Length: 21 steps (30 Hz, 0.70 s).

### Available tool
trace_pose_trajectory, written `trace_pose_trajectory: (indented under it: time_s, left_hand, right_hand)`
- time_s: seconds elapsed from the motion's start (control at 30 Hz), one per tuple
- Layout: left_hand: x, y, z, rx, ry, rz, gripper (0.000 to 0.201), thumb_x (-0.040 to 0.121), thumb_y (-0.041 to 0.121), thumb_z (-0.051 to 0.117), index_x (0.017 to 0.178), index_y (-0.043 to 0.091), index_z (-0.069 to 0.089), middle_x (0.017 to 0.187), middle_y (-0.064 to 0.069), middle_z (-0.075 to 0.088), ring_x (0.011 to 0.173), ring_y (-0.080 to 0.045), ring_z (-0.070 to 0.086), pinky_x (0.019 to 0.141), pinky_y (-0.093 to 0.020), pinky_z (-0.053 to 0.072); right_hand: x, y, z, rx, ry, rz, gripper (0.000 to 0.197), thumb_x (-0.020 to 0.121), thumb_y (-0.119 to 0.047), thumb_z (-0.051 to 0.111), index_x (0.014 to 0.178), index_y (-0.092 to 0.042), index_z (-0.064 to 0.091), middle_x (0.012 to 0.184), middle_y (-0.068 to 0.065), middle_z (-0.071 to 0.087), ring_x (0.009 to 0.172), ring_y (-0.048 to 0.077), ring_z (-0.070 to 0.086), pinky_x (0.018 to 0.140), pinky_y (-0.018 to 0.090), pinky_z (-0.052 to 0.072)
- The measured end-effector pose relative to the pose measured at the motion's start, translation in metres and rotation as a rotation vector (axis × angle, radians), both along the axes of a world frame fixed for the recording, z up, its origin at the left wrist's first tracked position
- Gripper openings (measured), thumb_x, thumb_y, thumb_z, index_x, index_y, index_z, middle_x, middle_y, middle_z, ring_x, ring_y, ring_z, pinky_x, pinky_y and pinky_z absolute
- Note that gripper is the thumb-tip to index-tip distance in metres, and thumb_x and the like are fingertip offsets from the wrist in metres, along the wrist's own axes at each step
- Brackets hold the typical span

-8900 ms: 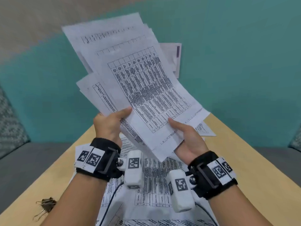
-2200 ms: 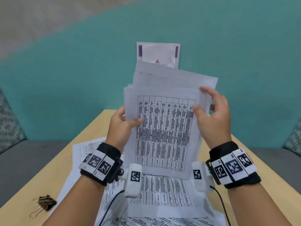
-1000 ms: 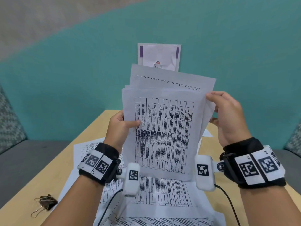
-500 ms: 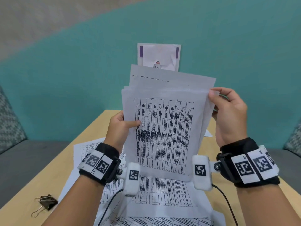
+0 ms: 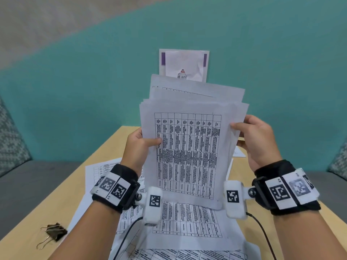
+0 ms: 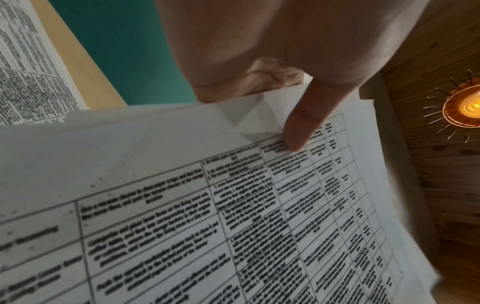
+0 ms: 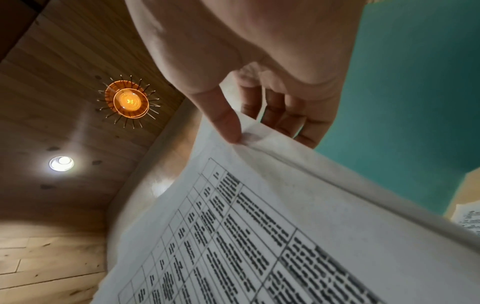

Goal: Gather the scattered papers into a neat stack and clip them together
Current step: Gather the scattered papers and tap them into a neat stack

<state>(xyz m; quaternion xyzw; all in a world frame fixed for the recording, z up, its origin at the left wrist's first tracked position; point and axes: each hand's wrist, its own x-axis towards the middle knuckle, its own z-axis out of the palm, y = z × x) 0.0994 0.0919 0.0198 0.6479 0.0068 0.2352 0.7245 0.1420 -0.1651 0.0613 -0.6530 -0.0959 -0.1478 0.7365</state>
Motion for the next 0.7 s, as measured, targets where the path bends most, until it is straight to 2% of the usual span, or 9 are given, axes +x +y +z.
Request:
trace_pose_trajectory:
  time_s: [0.1, 0.23, 0.33, 0.4, 0.47, 0.53, 0.63, 0.7]
  left_hand:
    - [-0.0003, -0.0001, 0.0007, -0.014, 0.001, -0.001, 0.036, 0.085, -0.015, 0.064, 0.099, 0.017, 0.073, 0.103, -0.003, 0.08, 0.097, -0.026, 0.072, 0.091, -0.04, 0.057]
    - [-0.0003, 0.0003, 0.001, -0.022, -0.002, -0.004, 0.036, 0.086, -0.014, 0.063, 0.101, 0.017, 0.073, 0.109, -0.007, 0.079, 0.105, -0.032, 0.071, 0.098, -0.045, 0.055]
    - [0.0002, -0.0002, 0.0009, -0.015, 0.001, -0.006, 0.035, 0.086, -0.014, 0.063, 0.101, 0.017, 0.072, 0.108, -0.005, 0.079, 0.105, -0.03, 0.072, 0.097, -0.044, 0.055]
    - [0.0003, -0.0003, 0.0008, -0.007, 0.006, -0.009, 0.035, 0.086, -0.013, 0.063, 0.102, 0.017, 0.071, 0.105, -0.002, 0.08, 0.104, -0.029, 0.072, 0.095, -0.042, 0.056]
    - [0.0001, -0.0004, 0.0009, -0.003, 0.01, -0.015, 0.035, 0.086, -0.014, 0.063, 0.103, 0.016, 0.071, 0.103, -0.001, 0.08, 0.1, -0.026, 0.073, 0.091, -0.04, 0.056]
    - [-0.0004, -0.0013, 0.0016, -0.007, 0.01, -0.019, 0.035, 0.086, -0.015, 0.063, 0.104, 0.014, 0.07, 0.104, -0.003, 0.079, 0.098, -0.025, 0.073, 0.09, -0.038, 0.057]
    - [-0.0006, -0.0018, 0.0016, -0.01, 0.013, -0.016, 0.036, 0.087, -0.015, 0.061, 0.106, 0.014, 0.069, 0.106, -0.005, 0.079, 0.101, -0.027, 0.072, 0.093, -0.041, 0.057]
    - [-0.0009, -0.0013, 0.0011, -0.007, 0.014, -0.013, 0.036, 0.087, -0.014, 0.061, 0.106, 0.016, 0.069, 0.103, -0.001, 0.079, 0.098, -0.024, 0.073, 0.089, -0.039, 0.057]
  right_hand:
    - [-0.0017, 0.0009, -0.0006, 0.035, -0.044, -0.008, 0.019, 0.09, -0.005, 0.066, 0.08, -0.02, 0.072, 0.085, -0.006, 0.074, 0.079, 0.015, 0.064, 0.078, 0.036, 0.05]
    - [-0.0017, -0.0007, 0.0019, 0.134, -0.068, 0.003, 0.015, 0.091, -0.005, 0.068, 0.084, -0.017, 0.074, 0.081, -0.005, 0.074, 0.075, 0.015, 0.064, 0.071, 0.032, 0.051]
    - [-0.0006, -0.0013, 0.002, 0.183, -0.106, -0.044, 0.014, 0.089, -0.001, 0.07, 0.09, -0.015, 0.072, 0.079, -0.007, 0.076, 0.072, 0.012, 0.067, 0.069, 0.029, 0.055]
    - [-0.0013, -0.001, 0.0018, 0.212, -0.095, -0.01, 0.015, 0.089, 0.002, 0.069, 0.094, -0.013, 0.07, 0.077, -0.007, 0.075, 0.067, 0.007, 0.069, 0.064, 0.025, 0.055]
    - [-0.0019, -0.0007, 0.0017, 0.261, -0.05, 0.063, 0.019, 0.089, 0.004, 0.067, 0.098, -0.013, 0.068, 0.085, -0.003, 0.074, 0.067, 0.006, 0.068, 0.064, 0.024, 0.054]
    - [-0.0023, 0.001, 0.0018, 0.297, -0.006, 0.131, 0.021, 0.089, 0.004, 0.066, 0.102, -0.012, 0.07, 0.092, 0.002, 0.074, 0.07, 0.009, 0.068, 0.069, 0.028, 0.053]
    - [-0.0019, 0.0058, 0.0016, 0.349, 0.041, 0.198, 0.012, 0.092, -0.004, 0.063, 0.099, -0.009, 0.071, 0.085, 0.003, 0.074, 0.069, 0.012, 0.066, 0.069, 0.031, 0.053]
    - [-0.003, 0.0082, 0.0015, 0.384, 0.048, 0.246, 0.011, 0.094, -0.01, 0.06, 0.098, -0.009, 0.07, 0.084, 0.002, 0.071, 0.069, 0.012, 0.063, 0.07, 0.028, 0.05]
